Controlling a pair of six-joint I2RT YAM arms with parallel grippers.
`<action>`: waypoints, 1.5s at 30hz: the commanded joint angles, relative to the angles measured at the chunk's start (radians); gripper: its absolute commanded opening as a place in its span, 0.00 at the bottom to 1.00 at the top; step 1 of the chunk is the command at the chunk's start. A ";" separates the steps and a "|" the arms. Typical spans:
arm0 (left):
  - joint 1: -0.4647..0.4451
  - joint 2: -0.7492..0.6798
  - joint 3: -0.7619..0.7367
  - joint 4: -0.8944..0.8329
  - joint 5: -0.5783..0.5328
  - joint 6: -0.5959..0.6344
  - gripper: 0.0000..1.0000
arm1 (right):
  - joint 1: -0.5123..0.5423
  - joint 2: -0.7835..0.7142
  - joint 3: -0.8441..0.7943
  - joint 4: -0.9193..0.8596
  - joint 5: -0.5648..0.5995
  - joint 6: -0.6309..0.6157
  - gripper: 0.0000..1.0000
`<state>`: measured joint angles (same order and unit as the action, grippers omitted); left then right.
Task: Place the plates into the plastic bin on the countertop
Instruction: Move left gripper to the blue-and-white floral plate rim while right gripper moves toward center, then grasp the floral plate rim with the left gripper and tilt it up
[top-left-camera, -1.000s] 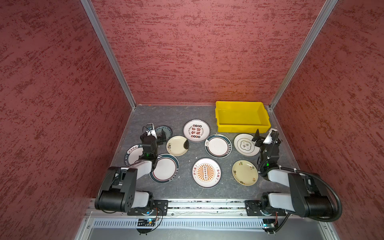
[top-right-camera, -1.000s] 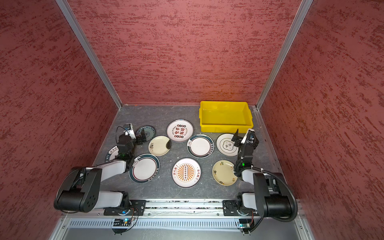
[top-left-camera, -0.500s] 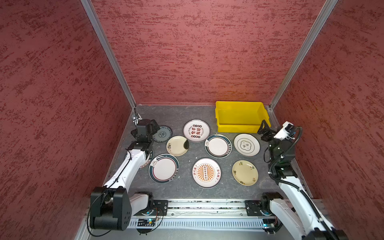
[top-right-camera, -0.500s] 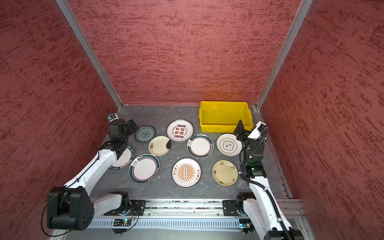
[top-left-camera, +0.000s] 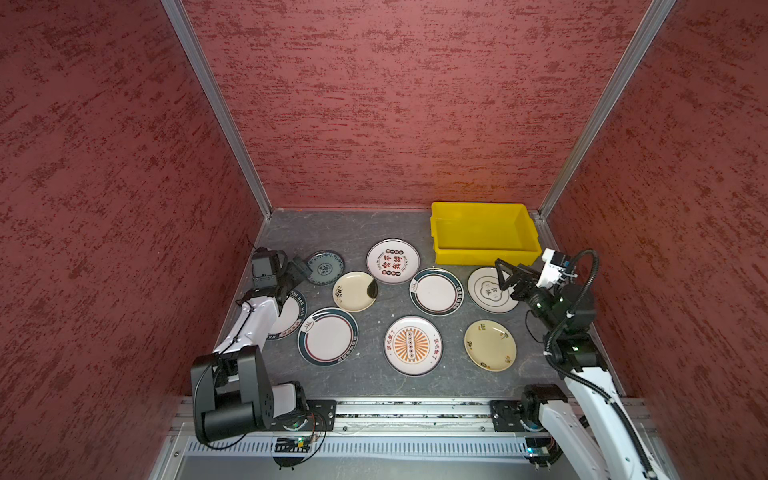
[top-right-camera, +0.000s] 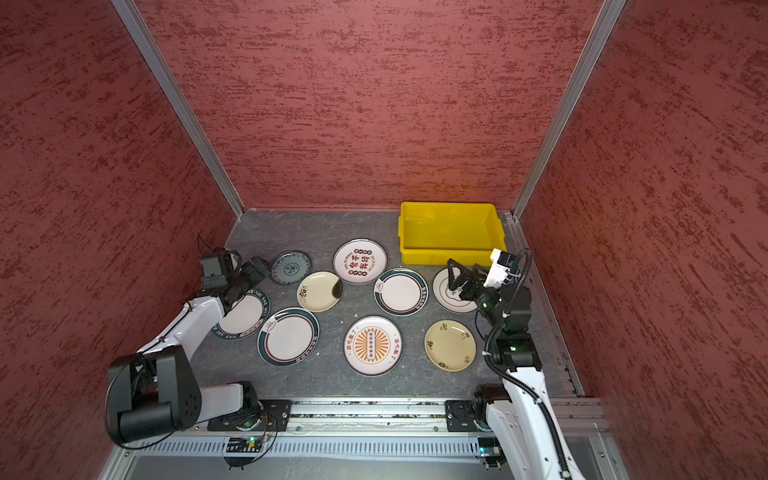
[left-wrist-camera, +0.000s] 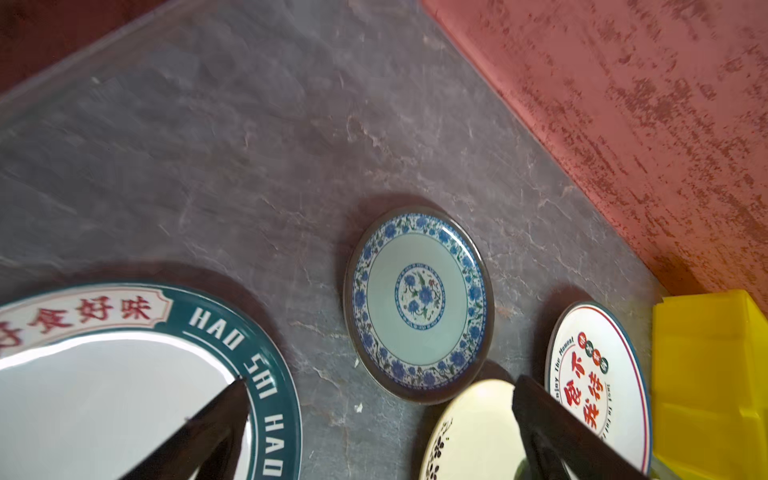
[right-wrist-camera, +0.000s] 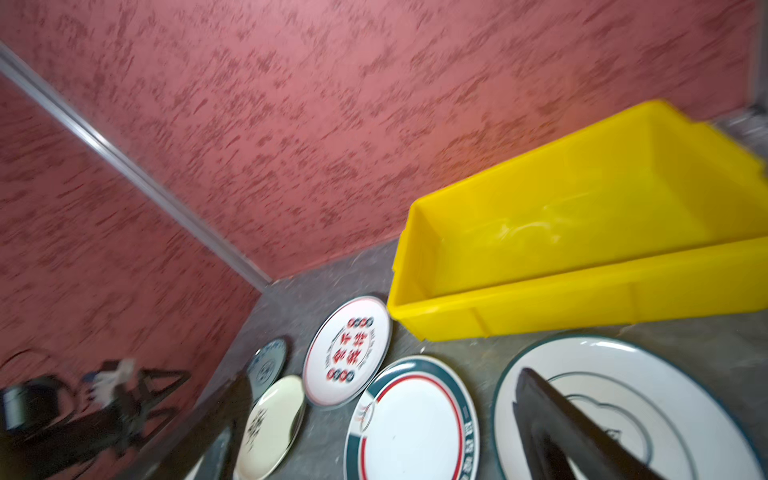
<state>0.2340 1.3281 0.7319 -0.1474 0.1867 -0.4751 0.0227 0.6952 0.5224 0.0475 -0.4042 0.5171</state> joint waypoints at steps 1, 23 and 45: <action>0.021 0.053 0.014 0.099 0.166 -0.040 0.99 | 0.005 0.073 0.051 -0.042 -0.225 0.018 0.99; 0.045 0.378 0.176 0.124 0.236 -0.077 0.79 | 0.064 0.174 0.066 -0.081 -0.335 0.013 0.99; 0.044 0.492 0.238 0.100 0.230 -0.080 0.76 | 0.068 0.189 0.042 -0.015 -0.295 0.047 0.99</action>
<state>0.2733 1.8019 0.9489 -0.0463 0.4099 -0.5674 0.0837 0.8955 0.5598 -0.0120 -0.7128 0.5598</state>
